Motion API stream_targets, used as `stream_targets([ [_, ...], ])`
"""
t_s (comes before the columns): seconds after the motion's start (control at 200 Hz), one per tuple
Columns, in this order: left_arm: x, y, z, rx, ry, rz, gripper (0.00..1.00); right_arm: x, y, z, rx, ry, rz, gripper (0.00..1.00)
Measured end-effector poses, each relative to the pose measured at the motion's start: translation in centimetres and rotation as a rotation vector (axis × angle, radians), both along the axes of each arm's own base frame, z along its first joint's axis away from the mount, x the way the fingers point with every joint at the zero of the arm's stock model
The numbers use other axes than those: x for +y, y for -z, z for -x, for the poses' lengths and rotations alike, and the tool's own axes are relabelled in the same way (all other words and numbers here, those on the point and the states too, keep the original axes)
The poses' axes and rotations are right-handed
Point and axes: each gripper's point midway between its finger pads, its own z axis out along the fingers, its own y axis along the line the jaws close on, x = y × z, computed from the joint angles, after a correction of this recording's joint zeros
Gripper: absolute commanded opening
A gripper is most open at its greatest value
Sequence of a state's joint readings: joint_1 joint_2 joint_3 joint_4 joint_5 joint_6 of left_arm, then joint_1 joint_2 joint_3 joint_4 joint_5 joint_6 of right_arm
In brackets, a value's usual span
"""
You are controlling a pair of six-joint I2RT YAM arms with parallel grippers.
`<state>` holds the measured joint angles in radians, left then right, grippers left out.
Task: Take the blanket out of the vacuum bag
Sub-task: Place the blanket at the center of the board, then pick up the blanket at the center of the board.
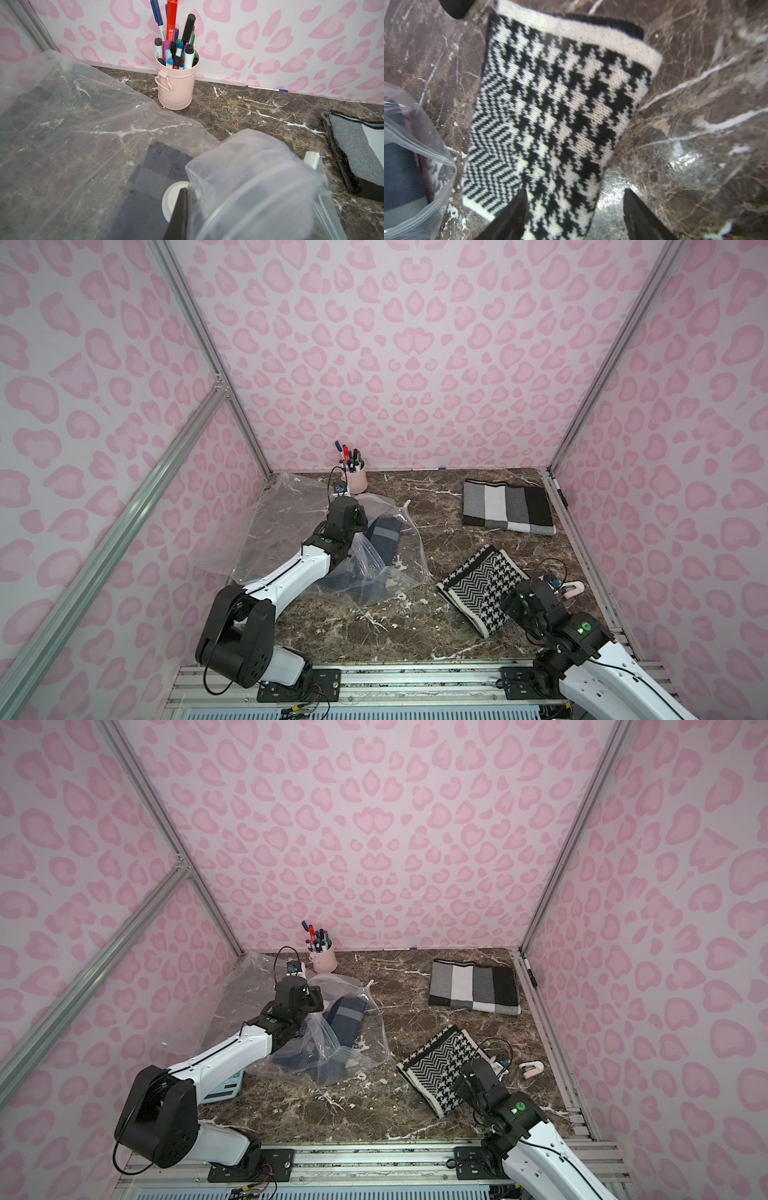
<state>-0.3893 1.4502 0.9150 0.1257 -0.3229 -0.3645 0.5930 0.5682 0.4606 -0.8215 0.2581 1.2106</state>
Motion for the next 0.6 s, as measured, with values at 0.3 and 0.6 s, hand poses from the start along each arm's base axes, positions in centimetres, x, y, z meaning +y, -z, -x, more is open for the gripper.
stream_targets([
  [0.3,0.1,0.2,0.1,0.005,-0.002,-0.003,0.04,2.9,-5.8,-5.0,-0.153,-0.236,0.191,0.78],
  [0.6,0.4,-0.1,0.6,0.006,-0.006,-0.006,0.04,13.7,-6.4,-5.8,-0.161,-0.826,0.334,0.83],
])
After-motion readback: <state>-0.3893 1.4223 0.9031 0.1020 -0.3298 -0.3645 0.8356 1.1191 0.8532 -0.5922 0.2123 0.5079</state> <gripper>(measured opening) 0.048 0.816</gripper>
